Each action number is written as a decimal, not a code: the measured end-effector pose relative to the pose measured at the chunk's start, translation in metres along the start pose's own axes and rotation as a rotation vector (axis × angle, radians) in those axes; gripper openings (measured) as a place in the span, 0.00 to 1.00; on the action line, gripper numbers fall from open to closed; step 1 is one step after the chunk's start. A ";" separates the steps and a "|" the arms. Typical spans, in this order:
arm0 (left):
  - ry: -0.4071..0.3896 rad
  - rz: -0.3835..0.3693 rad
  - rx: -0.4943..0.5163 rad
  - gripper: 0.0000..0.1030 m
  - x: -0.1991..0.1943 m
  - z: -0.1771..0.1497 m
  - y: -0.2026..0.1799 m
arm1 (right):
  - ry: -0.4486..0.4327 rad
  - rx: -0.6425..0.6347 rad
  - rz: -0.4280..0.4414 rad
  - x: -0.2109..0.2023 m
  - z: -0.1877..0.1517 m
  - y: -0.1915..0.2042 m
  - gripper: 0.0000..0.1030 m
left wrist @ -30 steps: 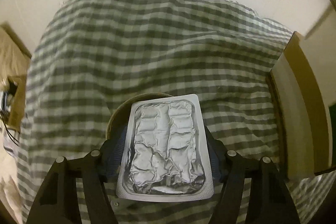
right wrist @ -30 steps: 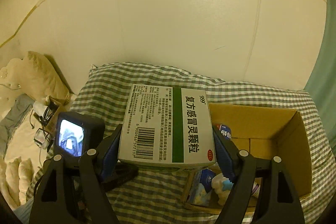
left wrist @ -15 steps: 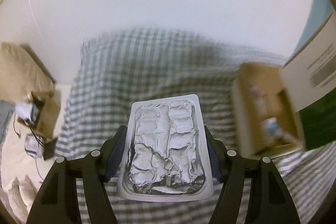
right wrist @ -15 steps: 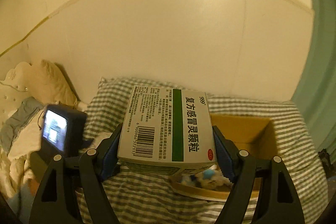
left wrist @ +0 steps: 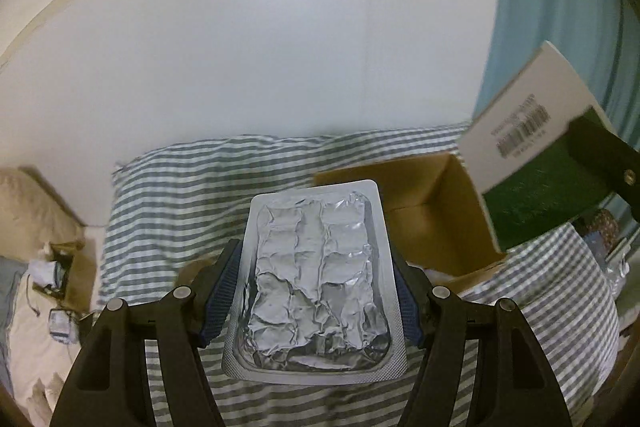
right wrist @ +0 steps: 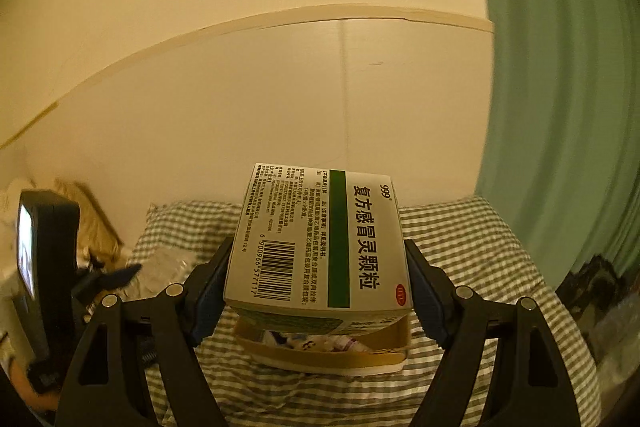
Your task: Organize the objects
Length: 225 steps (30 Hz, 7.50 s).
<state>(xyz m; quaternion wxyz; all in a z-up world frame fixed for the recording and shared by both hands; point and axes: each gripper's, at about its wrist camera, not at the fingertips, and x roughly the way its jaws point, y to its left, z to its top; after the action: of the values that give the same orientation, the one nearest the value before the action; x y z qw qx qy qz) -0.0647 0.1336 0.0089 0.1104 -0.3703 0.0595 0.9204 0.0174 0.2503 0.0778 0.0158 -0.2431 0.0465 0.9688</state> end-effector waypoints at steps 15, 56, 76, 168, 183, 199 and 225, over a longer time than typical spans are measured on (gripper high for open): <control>0.083 -0.049 0.076 0.68 0.081 0.009 -0.035 | 0.071 0.045 -0.089 0.083 -0.016 -0.046 0.76; 0.036 0.294 -0.249 1.00 0.010 -0.085 0.214 | 0.106 -0.105 0.055 0.068 -0.065 0.168 0.93; 0.230 0.280 -0.440 1.00 0.110 -0.154 0.301 | 0.532 -0.153 0.114 0.234 -0.187 0.243 0.93; -0.061 0.056 -0.079 0.80 -0.015 -0.005 0.044 | 0.025 -0.085 0.048 0.014 -0.039 0.037 0.09; 0.019 -0.014 0.047 0.80 0.081 -0.010 -0.033 | 0.116 0.104 0.013 0.086 -0.076 -0.060 0.09; 0.056 -0.006 0.036 0.98 0.124 -0.013 -0.029 | 0.127 0.148 0.031 0.126 -0.090 -0.074 0.45; -0.104 0.056 -0.090 1.00 -0.010 -0.030 0.090 | 0.055 -0.026 -0.074 0.046 -0.045 0.033 0.71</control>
<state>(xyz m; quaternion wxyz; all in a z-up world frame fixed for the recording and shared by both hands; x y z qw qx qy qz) -0.0595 0.0394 -0.0029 0.0707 -0.3248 0.0226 0.9429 -0.0037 0.2135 0.0197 0.0473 -0.2715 0.0252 0.9610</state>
